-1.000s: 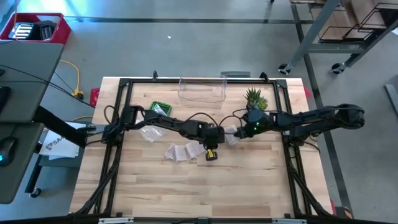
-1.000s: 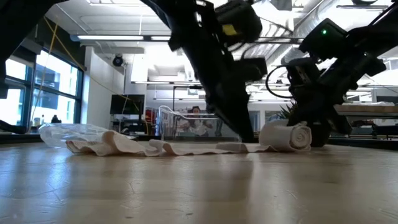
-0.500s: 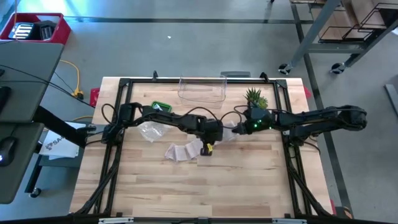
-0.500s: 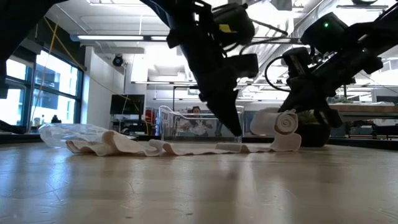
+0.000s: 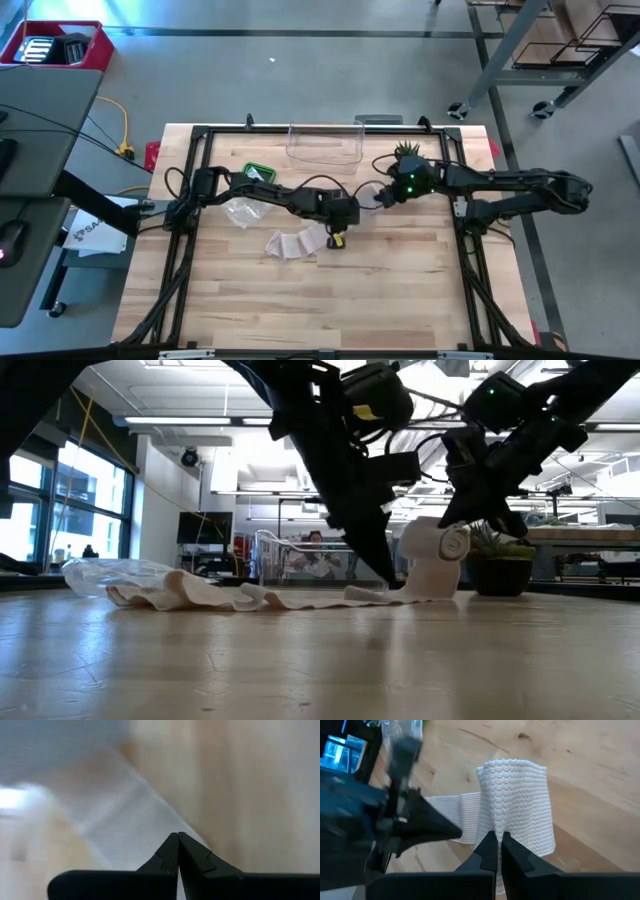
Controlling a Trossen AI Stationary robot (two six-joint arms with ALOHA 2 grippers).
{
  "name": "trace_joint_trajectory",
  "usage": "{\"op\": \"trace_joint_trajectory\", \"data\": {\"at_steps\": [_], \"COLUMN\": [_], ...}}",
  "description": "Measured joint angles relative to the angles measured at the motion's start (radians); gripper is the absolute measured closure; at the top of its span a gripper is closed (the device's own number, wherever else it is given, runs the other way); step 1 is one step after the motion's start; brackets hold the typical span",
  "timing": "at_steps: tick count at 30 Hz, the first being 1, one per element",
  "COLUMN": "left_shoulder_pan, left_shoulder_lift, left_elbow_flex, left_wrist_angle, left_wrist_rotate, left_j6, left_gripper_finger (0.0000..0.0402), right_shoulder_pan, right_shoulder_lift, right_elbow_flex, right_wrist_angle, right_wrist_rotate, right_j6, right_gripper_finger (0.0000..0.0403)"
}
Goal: Roll bandage
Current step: Roll the bandage
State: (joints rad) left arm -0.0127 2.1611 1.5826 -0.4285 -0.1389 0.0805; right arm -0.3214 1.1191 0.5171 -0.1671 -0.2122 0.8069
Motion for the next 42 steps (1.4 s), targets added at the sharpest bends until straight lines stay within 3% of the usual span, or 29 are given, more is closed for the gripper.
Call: {"op": "trace_joint_trajectory", "data": {"at_steps": [3,15,23,31,42], "left_shoulder_pan": [0.010,0.004,-0.055,-0.123,-0.102], "left_shoulder_lift": [0.001,0.110,0.115,0.115,0.116], "left_elbow_flex": [0.001,0.001,0.002,0.002,0.001], "left_wrist_angle": [0.057,0.205,0.216,0.227,0.248], "left_wrist_rotate": [-0.051,-0.083,-0.047,-0.003,0.053], "left_j6": [-0.025,-0.133,-0.181,-0.160,-0.024], "left_gripper_finger": [0.0401,0.0401,0.0402,0.0402,0.0401], "right_shoulder_pan": [0.000,0.007,0.080,0.205,0.466], "right_shoulder_lift": [0.000,-0.005,-0.031,-0.110,-0.122], "right_elbow_flex": [0.000,0.000,0.000,0.000,0.000], "right_wrist_angle": [-0.005,-0.027,-0.152,-0.224,-0.249], "right_wrist_rotate": [-0.009,-0.037,-0.047,0.056,0.244], "right_j6": [0.026,0.075,0.091,0.215,0.511], "right_gripper_finger": [0.0403,0.0403,0.0403,0.0403,0.0403]}}
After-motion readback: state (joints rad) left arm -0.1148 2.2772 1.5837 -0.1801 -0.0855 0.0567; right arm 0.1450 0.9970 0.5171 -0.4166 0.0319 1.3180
